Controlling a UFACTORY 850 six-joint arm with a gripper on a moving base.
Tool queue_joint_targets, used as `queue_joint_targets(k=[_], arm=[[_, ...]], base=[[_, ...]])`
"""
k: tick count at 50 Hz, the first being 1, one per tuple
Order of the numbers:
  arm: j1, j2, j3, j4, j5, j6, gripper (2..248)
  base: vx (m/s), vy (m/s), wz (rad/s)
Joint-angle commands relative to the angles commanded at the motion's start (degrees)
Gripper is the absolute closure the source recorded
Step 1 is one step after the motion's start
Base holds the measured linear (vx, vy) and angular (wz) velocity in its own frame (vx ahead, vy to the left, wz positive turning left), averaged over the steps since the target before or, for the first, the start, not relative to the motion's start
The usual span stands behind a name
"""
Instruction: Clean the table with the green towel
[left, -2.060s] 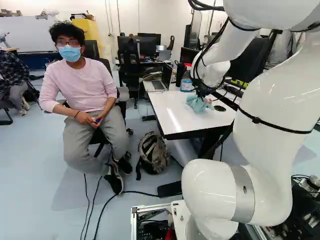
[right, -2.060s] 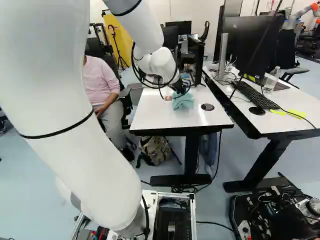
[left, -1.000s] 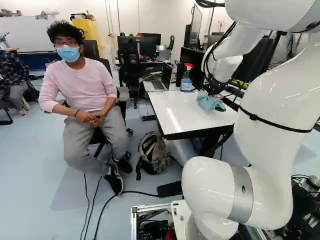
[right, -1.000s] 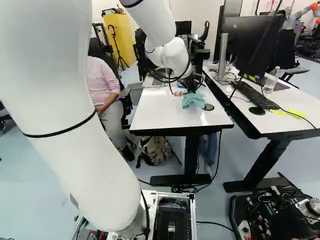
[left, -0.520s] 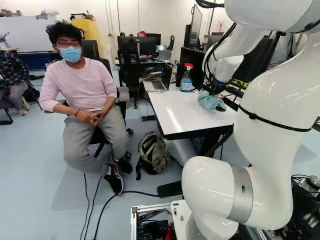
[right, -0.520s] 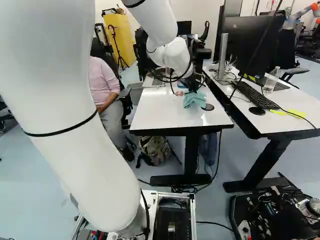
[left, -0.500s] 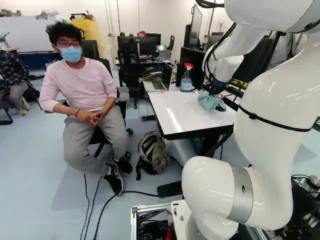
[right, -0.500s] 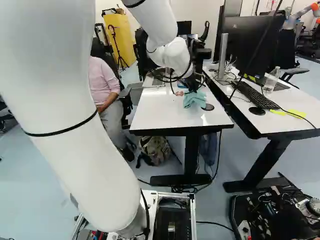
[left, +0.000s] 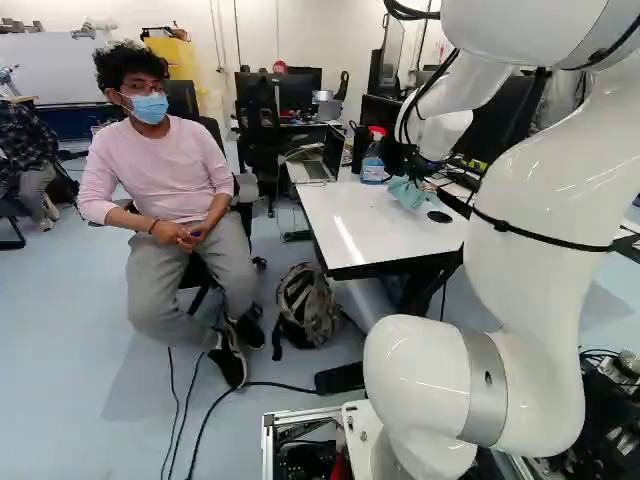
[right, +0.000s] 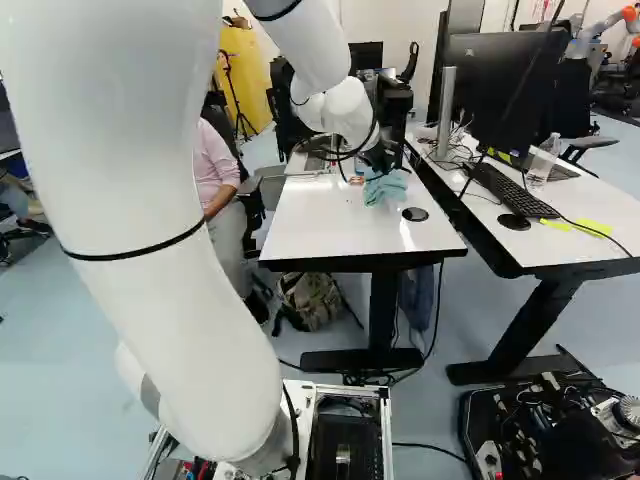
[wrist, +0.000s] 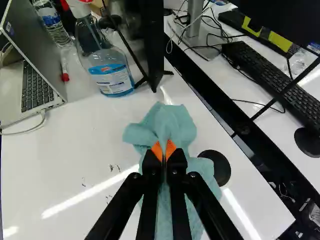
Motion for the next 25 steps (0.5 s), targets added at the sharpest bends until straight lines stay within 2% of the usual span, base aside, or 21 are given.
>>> queue_joint_targets(k=[25], arm=[[0.43,-2.67,0.44,0.00,3.94,0.00,222]], base=[[0.000,0.000,0.000]])
